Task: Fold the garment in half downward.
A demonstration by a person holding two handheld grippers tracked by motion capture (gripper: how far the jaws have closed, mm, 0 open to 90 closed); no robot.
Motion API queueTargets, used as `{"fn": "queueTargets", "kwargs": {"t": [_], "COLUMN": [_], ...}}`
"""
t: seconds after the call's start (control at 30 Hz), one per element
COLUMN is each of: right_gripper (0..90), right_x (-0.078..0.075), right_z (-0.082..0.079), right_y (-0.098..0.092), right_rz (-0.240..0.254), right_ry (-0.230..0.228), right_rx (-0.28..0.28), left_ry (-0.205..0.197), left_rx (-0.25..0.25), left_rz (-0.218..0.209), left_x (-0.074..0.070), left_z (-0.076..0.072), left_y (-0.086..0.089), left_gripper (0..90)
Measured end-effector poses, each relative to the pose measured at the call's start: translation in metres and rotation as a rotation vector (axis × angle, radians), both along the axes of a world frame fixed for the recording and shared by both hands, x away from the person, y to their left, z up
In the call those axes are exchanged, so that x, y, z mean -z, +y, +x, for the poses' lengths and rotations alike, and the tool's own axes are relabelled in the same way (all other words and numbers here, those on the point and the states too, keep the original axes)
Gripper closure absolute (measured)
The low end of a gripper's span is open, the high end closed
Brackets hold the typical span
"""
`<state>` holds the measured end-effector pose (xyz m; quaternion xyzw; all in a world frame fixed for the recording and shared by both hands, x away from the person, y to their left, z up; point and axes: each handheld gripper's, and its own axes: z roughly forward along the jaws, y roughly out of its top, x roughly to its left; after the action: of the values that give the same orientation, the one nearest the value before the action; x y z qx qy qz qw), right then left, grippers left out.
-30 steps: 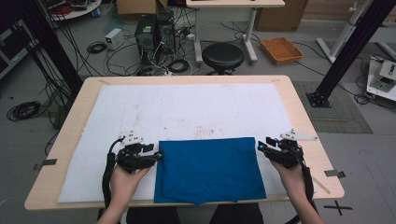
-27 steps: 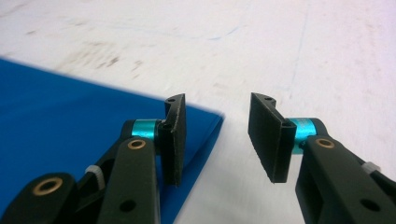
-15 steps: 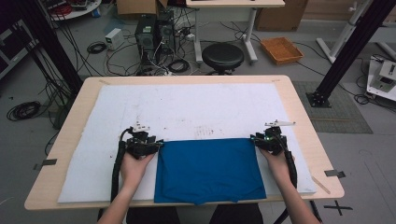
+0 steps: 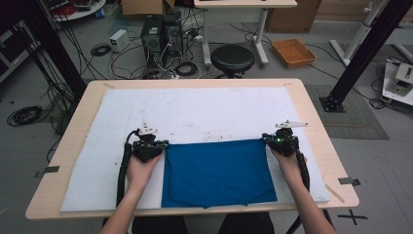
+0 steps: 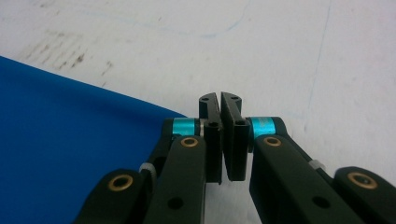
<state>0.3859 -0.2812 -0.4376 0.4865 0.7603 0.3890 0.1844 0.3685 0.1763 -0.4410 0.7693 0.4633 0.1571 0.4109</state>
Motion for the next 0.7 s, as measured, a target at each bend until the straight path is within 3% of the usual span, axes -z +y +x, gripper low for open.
{"fn": "queueTargets", "kwargs": {"t": [0.2,0.37,0.57,0.7], "right_gripper": [87.9,87.8,86.7,74.6], "right_x": [-0.005,0.000,0.007,0.002], "right_z": [0.023,0.037,0.042,0.038], "right_y": [0.003,0.002,0.000,0.000], "right_rz": [-0.004,0.002,0.003,-0.002], "right_ry": [-0.013,-0.001,0.004,-0.026], "right_rx": [0.026,0.043,0.050,0.053], "left_ry": [-0.030,-0.038,-0.033,-0.076], "left_rx": [-0.018,-0.020,-0.021,-0.035], "left_rz": [0.004,0.044,0.028,0.021], "left_x": [-0.008,-0.003,0.004,-0.004], "left_z": [0.028,0.045,0.049,0.045], "left_y": [-0.002,-0.008,-0.006,-0.006], "left_gripper": [88.0,88.0,88.0,85.1]}}
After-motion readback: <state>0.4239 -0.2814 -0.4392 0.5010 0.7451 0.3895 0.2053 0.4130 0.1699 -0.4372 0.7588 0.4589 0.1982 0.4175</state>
